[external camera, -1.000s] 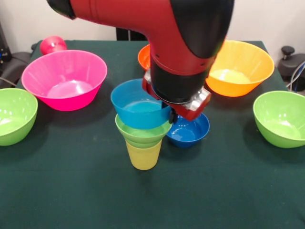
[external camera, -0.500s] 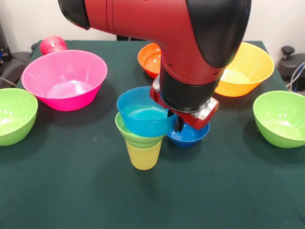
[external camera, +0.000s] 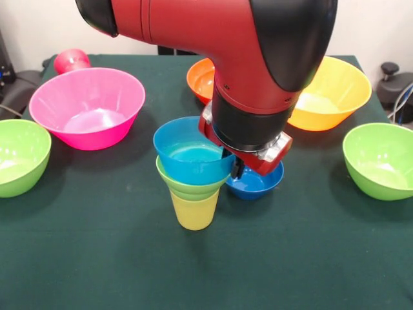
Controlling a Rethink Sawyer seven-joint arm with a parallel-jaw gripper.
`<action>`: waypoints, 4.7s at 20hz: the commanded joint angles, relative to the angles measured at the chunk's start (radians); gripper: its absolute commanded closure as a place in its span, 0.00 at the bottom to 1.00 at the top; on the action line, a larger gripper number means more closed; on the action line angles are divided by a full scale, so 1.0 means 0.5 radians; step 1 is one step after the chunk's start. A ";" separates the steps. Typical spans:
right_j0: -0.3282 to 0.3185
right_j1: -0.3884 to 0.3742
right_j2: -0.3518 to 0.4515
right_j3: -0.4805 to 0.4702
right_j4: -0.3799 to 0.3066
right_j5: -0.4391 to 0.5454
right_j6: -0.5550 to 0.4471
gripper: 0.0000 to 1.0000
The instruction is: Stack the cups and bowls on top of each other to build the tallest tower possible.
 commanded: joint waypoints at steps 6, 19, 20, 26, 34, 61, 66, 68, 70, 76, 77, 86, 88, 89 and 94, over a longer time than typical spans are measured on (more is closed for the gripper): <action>0.054 -0.074 0.090 0.178 0.022 -0.066 0.334 1.00; 0.063 -0.126 0.105 0.323 0.037 -0.146 0.342 1.00; 0.062 -0.122 0.102 0.316 0.036 -0.139 0.340 1.00; 0.059 -0.114 0.101 0.308 0.033 -0.119 0.329 1.00; 0.062 -0.117 0.093 0.320 0.023 -0.162 0.307 1.00; 0.079 -0.148 0.073 0.434 0.022 -0.194 0.311 1.00; 0.082 -0.178 0.075 0.512 0.026 -0.228 0.314 1.00; 0.081 -0.173 0.076 0.506 0.025 -0.229 0.311 1.00; 0.075 -0.156 0.075 0.478 0.027 -0.200 0.312 1.00; 0.056 -0.113 0.066 0.386 0.014 -0.200 0.291 1.00; 0.050 -0.099 0.061 0.358 0.007 -0.204 0.285 1.00; 0.034 -0.060 0.047 0.292 -0.002 -0.213 0.264 1.00; 0.037 -0.072 0.046 0.318 -0.004 -0.231 0.264 1.00; 0.037 -0.074 0.047 0.322 -0.003 -0.230 0.264 1.00; 0.054 -0.131 0.056 0.436 -0.004 -0.318 0.257 1.00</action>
